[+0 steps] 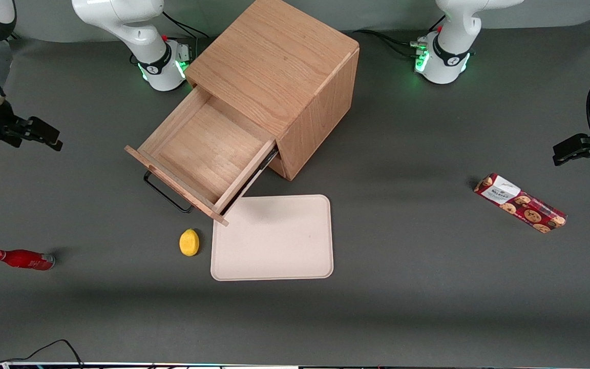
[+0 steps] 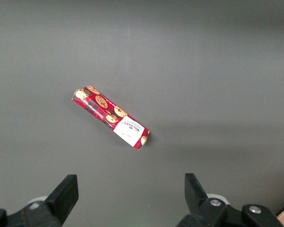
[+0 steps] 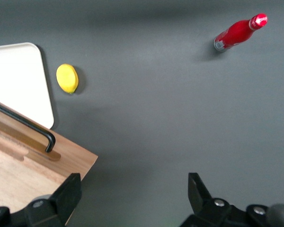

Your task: Open upper drawer

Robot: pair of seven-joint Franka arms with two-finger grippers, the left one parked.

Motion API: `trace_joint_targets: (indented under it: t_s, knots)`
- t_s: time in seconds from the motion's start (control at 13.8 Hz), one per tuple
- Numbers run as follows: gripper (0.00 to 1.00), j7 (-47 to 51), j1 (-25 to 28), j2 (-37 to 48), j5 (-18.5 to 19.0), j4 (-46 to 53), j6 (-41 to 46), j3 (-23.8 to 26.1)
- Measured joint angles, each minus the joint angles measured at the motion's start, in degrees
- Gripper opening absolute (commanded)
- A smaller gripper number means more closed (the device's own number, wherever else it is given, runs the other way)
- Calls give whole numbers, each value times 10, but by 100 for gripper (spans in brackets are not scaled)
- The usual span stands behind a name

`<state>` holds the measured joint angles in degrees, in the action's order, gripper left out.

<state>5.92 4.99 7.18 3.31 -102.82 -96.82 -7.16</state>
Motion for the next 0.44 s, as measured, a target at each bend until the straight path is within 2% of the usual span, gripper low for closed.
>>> trace_joint_targets:
  t_s: [0.22, 0.44]
  knots:
    - [100, -1, -1, -14, -43, 12, 0, 0]
    - [100, -1, -2, -17, -56, 12, 1, -2]
